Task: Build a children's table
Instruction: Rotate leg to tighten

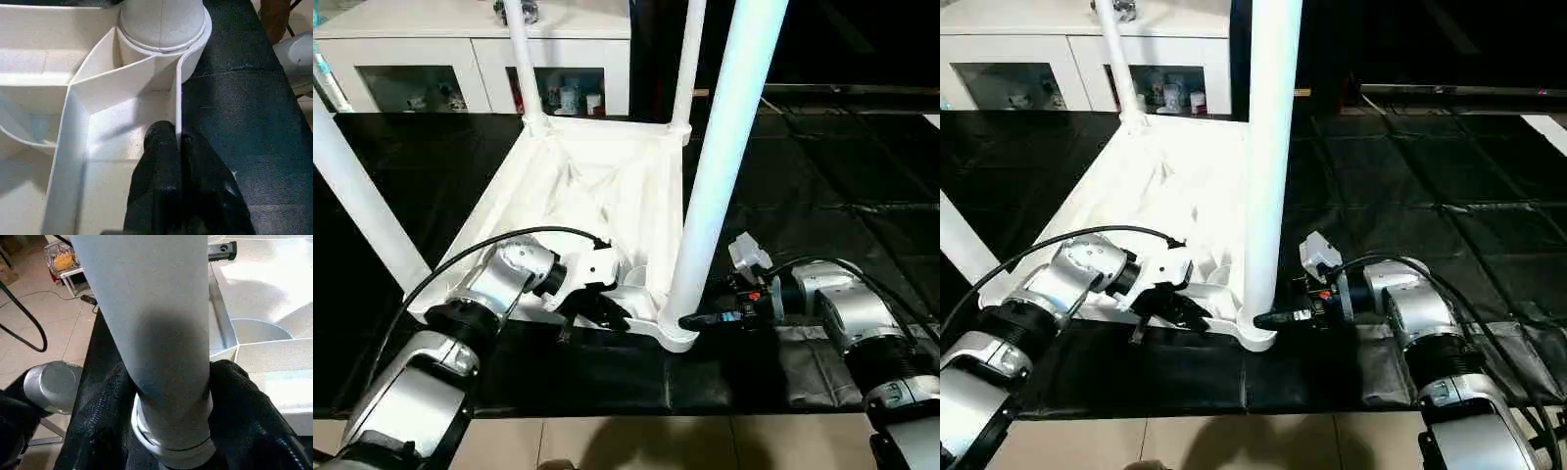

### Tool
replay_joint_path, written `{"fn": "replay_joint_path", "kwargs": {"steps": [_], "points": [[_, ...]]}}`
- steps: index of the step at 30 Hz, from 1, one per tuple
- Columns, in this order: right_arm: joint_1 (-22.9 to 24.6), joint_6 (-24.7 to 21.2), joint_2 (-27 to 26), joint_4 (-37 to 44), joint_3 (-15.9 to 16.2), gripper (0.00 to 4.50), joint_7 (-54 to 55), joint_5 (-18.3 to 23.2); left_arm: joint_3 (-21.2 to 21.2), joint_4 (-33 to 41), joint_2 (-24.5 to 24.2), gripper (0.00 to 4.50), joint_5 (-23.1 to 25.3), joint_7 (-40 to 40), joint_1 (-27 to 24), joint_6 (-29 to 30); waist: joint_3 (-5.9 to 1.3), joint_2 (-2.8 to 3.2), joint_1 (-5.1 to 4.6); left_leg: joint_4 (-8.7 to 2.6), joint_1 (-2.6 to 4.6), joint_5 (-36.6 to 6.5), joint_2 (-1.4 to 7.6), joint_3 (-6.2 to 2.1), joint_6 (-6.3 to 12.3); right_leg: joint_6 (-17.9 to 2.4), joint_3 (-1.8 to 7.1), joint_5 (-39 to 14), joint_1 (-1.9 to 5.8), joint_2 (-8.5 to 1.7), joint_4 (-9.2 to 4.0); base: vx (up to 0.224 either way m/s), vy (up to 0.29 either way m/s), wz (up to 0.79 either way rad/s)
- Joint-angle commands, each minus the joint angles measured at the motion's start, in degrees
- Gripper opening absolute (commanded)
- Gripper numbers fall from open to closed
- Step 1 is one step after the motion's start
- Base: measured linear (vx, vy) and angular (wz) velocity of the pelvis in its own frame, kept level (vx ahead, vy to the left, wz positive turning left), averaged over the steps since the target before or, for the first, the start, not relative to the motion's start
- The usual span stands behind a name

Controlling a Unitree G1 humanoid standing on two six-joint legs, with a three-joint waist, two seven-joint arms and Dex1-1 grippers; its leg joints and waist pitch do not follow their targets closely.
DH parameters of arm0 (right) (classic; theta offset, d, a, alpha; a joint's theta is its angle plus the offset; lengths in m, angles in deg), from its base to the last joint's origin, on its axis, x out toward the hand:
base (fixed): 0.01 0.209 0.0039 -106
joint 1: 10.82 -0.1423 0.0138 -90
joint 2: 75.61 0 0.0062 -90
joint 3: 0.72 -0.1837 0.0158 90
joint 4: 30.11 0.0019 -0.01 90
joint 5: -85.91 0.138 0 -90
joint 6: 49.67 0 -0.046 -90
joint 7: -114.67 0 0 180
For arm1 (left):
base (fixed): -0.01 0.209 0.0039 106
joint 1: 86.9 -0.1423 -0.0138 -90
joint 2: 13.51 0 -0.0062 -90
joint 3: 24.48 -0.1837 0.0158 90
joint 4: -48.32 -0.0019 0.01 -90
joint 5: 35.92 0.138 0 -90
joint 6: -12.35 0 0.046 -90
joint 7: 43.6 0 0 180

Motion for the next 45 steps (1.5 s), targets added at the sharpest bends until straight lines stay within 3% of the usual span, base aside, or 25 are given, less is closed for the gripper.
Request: {"fn": "replay_joint_path", "kwargs": {"steps": [1, 8, 11, 12, 13, 14, 17, 18, 23, 24, 26, 29, 30, 36, 39, 41, 44, 45], "points": [[-0.1, -0.8, -0.3, 0.5, 0.3, 1.98, -2.6, 1.3, -0.8, -0.3, 0.2, 0.00, 0.5, 0.8, 0.8, 0.3, -4.04, -0.41, -0.25, -3.43, 0.16, -7.2, 1.75, -0.13, 4.55, -12.8, 3.01, -9.7, 3.66, -4.16, -3.86, 0.000, 0.000, 0.00], [3.9, -5.5, -2.0, 5.6, -2.5, 1.96, 3.7, 4.2, 3.1, -0.2, 3.5, 0.00, -1.6, -7.2, 1.0, 7.7, -3.87, -0.60, 0.03, -3.51, 0.12, -7.2, 1.78, -0.09, 4.49, -12.1, 3.09, -11.1, 3.67, -4.19, -4.04, 0.000, 0.000, 0.00], [7.0, -8.9, -4.3, 9.4, -4.4, 1.96, 11.8, 4.7, 4.8, 2.3, 5.6, 0.00, -2.6, -11.8, 0.3, 12.6, -3.56, -0.57, -0.04, -3.68, 0.16, -8.8, 1.62, -0.18, 3.48, -10.4, 2.97, -16.0, 3.65, -4.33, -4.68, 0.000, 0.000, 0.00], [9.0, -11.7, -6.1, 12.1, -5.4, 1.96, 16.7, 5.0, 5.7, 4.7, 7.0, 0.00, -3.2, -14.4, -0.6, 15.6, -3.54, -0.59, -0.21, -3.79, 0.32, -9.2, 1.53, -0.21, 2.97, -9.5, 2.92, -17.9, 3.61, -4.31, -4.89, 0.000, 0.000, 0.00], [9.7, -12.5, -6.7, 13.1, -5.8, 1.96, 18.3, 5.1, 6.0, 5.5, 7.5, 0.00, -3.4, -15.4, -0.9, 16.6, -3.36, -0.75, -0.58, -4.09, -0.03, -9.3, 1.52, -0.42, 2.40, -8.4, 2.86, -19.6, 3.91, -4.36, -5.05, 0.000, 0.000, 0.00], [11.6, -14.6, -9.0, 16.2, -6.6, 1.96, 23.9, 4.8, 7.2, 7.7, 9.4, 0.00, -4.0, -18.7, -1.8, 19.5, -3.38, -0.47, -0.79, -4.17, 0.07, -9.5, 1.58, -0.48, 2.07, -8.1, 2.87, -20.2, 3.82, -4.33, -5.12, 0.000, 0.000, 0.00], [13.3, -17.2, -12.1, 19.1, -7.8, 1.96, 30.9, 4.1, 8.3, 10.1, 11.4, 0.00, -4.2, -22.3, -2.8, 21.2, -3.45, -0.77, -2.22, -4.10, -0.06, -9.0, 1.04, -0.43, 1.94, -7.3, 2.79, -21.3, 3.82, -4.26, -5.56, 0.000, 0.000, 0.00], [13.8, -17.8, -13.4, 20.1, -8.4, 1.96, 34.0, 3.3, 8.4, 10.7, 12.0, 0.00, -3.7, -23.6, -3.1, 20.8, -3.44, -0.65, -2.89, -3.95, -0.20, -8.8, 0.75, -0.28, 2.61, -6.9, 2.77, -21.6, 3.76, -4.08, -5.90, 0.000, 0.000, 0.00], [14.6, -15.7, -14.1, 21.7, -7.9, 1.96, 37.5, 1.2, 6.7, 12.3, 11.3, 0.00, -1.8, -24.1, -3.7, 18.3, -3.37, -0.50, -3.07, -4.05, -0.01, -9.0, 0.82, -0.30, 3.19, -5.8, 2.79, -22.6, 3.45, -3.87, -6.16, 0.000, 0.000, 0.00], [15.3, -16.5, -14.3, 23.4, -7.9, 2.31, 38.5, 1.4, 6.1, 13.6, 10.8, 0.00, -1.3, -23.8, -4.2, 17.9, -3.36, -0.41, -3.00, -4.22, 0.01, -9.1, 1.07, -0.44, 3.20, -5.8, 2.88, -21.8, 3.49, -3.90, -6.09, 0.000, 0.000, 0.00], [15.7, -16.5, -14.4, 24.1, -8.0, 2.66, 39.7, 1.0, 5.7, 14.2, 9.9, 0.00, -1.0, -22.9, -4.6, 16.8, -3.44, -0.32, -3.09, -4.35, -0.04, -9.1, 1.28, -0.56, 3.22, -6.7, 2.93, -19.3, 3.52, -3.93, -5.75, 0.000, 0.000, 0.00], [16.5, -17.3, -13.9, 24.7, -8.3, 2.71, 41.2, 0.6, 4.6, 14.8, 7.1, 0.00, -0.3, -19.8, -5.6, 13.2, -3.52, -0.23, -3.46, -4.33, -0.07, -9.0, 1.15, -0.45, 3.08, -7.7, 3.04, -16.8, 3.57, -3.93, -5.53, 0.000, 0.000, 0.00], [16.9, -17.3, -13.3, 25.1, -8.3, 2.98, 40.6, 0.9, 4.3, 15.1, 6.1, 0.00, -0.6, -18.2, -6.0, 12.0, -3.58, -0.13, -3.29, -4.29, 0.19, -8.6, 1.30, -0.34, 3.16, -8.7, 3.18, -15.1, 3.50, -3.98, -5.38, 0.000, 0.000, 0.00], [19.3, -15.3, -8.5, 27.8, -9.4, 3.34, 33.1, 3.2, 2.3, 14.1, 2.7, 0.00, 0.0, -13.3, -6.5, 7.8, -3.90, 0.09, -2.33, -4.05, 0.27, -6.4, 1.69, -0.24, 4.22, -10.8, 3.25, -6.4, 3.73, -3.89, -4.26, 0.000, 0.000, 0.00], [21.5, -16.8, -1.4, 30.9, -12.8, 3.64, 26.3, 7.2, 1.5, 10.3, 0.6, 0.00, 0.7, -10.5, -5.2, 2.3, -3.85, -0.04, -1.46, -3.86, 0.11, -6.1, 1.63, -0.16, 5.06, -11.1, 3.22, -5.1, 4.06, -3.89, -4.17, 0.000, 0.000, 0.00], [22.3, -18.1, 0.3, 32.4, -13.7, 3.88, 24.8, 8.7, 1.4, 9.3, 0.3, 0.00, 0.9, -10.3, -4.8, 1.2, -3.82, -0.05, -1.21, -3.86, 0.06, -6.3, 1.60, -0.22, 5.10, -10.7, 3.16, -6.1, 4.15, -4.00, -4.22, 0.000, 0.000, 0.00], [26.6, -19.9, 5.6, 37.6, -15.4, 4.01, 19.2, 12.1, 1.0, 7.0, -0.9, 0.00, 1.7, -9.8, -4.0, -1.6, -3.62, -0.48, -0.60, -3.83, -0.01, -7.8, 1.44, -0.09, 5.30, -8.2, 3.12, -11.7, 4.28, -4.18, -5.02, 0.000, 0.000, 0.00], [28.1, -19.7, 7.1, 38.8, -15.9, 4.14, 18.0, 12.7, 1.1, 7.1, -1.1, 0.00, 1.6, -9.6, -4.1, -1.8, -3.59, -0.55, -0.43, -3.87, 0.15, -8.2, 1.51, -0.05, 5.03, -7.3, 3.03, -14.3, 3.97, -4.19, -5.25, 0.000, 0.000, 0.00]]}}
